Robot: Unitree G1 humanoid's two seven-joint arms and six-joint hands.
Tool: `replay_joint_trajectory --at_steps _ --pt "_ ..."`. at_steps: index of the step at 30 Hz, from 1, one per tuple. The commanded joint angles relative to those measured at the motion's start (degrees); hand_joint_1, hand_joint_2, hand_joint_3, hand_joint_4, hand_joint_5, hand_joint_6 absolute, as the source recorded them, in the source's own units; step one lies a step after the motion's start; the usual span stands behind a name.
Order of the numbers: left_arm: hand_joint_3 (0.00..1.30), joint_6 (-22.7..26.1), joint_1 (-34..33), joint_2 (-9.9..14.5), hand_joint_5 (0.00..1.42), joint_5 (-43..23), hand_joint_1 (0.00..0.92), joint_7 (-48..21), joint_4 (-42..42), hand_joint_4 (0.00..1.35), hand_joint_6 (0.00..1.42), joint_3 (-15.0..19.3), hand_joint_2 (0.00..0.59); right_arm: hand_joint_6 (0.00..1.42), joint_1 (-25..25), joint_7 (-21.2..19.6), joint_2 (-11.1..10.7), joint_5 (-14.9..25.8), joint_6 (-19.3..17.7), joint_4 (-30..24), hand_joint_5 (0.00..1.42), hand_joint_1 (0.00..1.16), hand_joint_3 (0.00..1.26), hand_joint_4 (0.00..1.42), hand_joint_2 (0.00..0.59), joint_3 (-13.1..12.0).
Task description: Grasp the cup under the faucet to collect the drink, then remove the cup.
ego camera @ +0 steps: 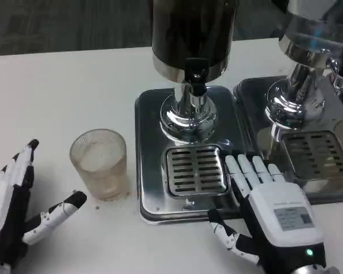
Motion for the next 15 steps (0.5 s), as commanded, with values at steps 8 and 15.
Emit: replay_joint_trajectory --at_steps 8,15 --pt "0.0 -2.0 -6.8 -1.4 0.0 0.3 0.094 0.9 7.2 0.0 0.0 -4.4 0.0 0.03 2.2 -0.2 1.6 -0.5 2.5 -1.1 0.0 0.34 0.03 0.0 0.432 0.6" --pt "0.0 -2.9 -10.9 -3.8 0.0 -0.6 0.178 1.0 12.6 0.0 0.0 -5.5 0.0 0.06 2.8 -0.7 2.1 -0.7 2.6 -1.6 0.0 0.36 0.03 0.0 0.419 1.0"
